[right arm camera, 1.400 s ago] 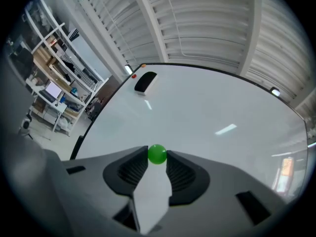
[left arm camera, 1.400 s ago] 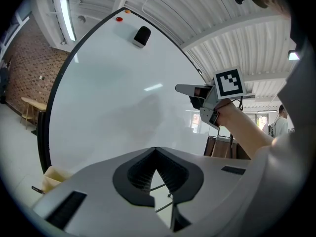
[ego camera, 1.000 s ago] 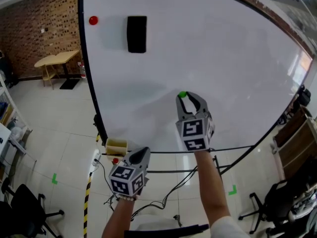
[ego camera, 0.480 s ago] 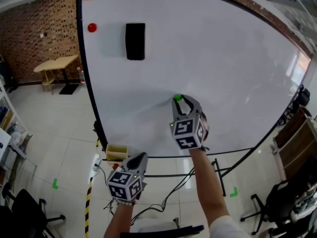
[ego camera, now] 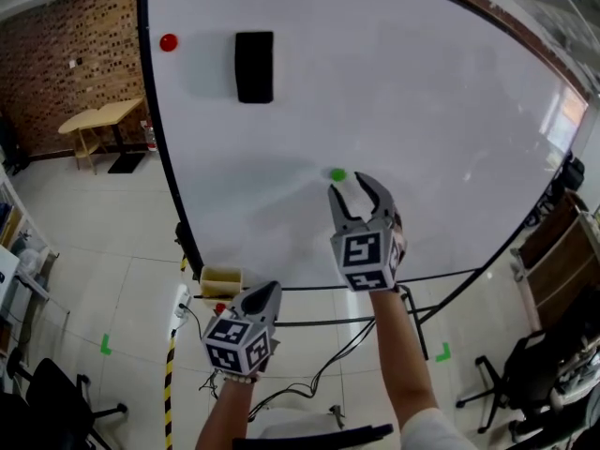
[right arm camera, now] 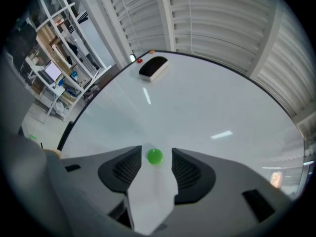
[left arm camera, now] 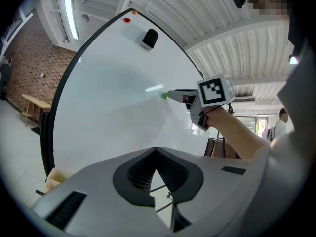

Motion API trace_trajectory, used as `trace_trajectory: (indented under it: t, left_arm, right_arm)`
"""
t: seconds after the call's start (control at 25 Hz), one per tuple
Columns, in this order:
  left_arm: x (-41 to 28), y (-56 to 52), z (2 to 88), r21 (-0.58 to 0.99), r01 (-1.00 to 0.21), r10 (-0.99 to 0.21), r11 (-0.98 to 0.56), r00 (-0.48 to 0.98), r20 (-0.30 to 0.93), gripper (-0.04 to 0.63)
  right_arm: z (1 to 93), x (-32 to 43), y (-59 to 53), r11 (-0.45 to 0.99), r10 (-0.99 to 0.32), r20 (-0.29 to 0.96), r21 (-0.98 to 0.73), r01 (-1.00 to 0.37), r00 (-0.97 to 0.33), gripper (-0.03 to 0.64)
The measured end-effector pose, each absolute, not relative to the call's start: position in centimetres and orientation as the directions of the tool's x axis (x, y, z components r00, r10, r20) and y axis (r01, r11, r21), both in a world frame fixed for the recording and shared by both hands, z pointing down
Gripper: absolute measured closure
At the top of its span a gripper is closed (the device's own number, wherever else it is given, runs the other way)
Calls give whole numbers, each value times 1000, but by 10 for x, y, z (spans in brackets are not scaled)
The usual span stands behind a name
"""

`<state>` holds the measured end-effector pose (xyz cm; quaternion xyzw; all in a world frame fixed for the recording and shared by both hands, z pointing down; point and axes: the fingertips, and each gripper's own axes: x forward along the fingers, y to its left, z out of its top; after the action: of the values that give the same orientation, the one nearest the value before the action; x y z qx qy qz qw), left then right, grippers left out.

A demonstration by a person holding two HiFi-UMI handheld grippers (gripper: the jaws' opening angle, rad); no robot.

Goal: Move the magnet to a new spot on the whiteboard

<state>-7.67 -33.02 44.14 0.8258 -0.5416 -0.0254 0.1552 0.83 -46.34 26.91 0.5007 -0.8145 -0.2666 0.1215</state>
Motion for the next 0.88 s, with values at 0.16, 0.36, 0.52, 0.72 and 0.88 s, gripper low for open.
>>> trace_trajectory:
  t: [0.16,0.36,0.52,0.72,0.88]
  left_arm:
    - [-82,-330,446,286,-877,-889,-386,437,139,604]
    - [-85,-330,460,280,-857,-859,-432,486,162,604]
    - [-89,-328,473,271,-839,-830,-471,526,185,604]
    - [-75,-320,487,256,-826,-808,-502,554,202,604]
    - [-64,-304,494,274,-816,-796,-509,567,209,604]
  right_arm:
    - [270,33,-432,441,-858,-72,405,-801,-508,394]
    - [338,58,-400,519,-851,34,201,-831,-524,464]
    - [403,75,-367,482,-873,109,44,-875,-475,600]
    - [475,116,-326,387,-894,190,-133,-913,-406,618]
    - [524,125,-285,351,-876,251,-252,-902,-411,618]
